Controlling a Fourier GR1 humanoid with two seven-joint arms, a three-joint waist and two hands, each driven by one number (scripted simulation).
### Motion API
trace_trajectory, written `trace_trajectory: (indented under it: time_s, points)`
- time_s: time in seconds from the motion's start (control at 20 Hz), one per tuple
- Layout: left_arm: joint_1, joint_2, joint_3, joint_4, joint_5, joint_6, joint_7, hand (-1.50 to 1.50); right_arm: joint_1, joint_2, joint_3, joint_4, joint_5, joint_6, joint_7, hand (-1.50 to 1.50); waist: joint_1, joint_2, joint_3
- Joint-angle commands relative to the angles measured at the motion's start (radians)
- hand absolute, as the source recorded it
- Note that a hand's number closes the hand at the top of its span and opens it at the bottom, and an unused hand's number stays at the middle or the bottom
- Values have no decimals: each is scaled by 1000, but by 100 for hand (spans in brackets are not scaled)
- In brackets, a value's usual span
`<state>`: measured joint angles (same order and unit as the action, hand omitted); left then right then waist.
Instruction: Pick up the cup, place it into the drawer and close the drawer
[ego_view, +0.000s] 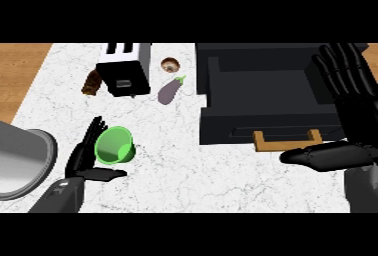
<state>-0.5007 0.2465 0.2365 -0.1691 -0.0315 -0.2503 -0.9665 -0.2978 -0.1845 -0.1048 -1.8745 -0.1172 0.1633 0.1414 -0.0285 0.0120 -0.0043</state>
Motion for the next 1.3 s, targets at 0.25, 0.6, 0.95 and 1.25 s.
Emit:
trace_trajectory:
  time_s: [0.25,0.6,0.95,1.25]
  points:
    - [-45,-40,7,31,3,-100,-43,-150,50,-12,-2,-29,-15,36,-21,-150,-15,2,0]
    - [-9,-77,-19,-56,-19,-76,-199,150,25,-31,-20,-6,-13,37,-13,-150,-9,2,-1]
    - [-33,-108,60,-93,17,251,-240,150,-24,-18,-28,32,-12,16,-18,-150,0,1,0]
    - [-16,-107,165,-116,111,224,-291,150,-6,-25,-42,60,-10,21,-32,-150,8,-1,1]
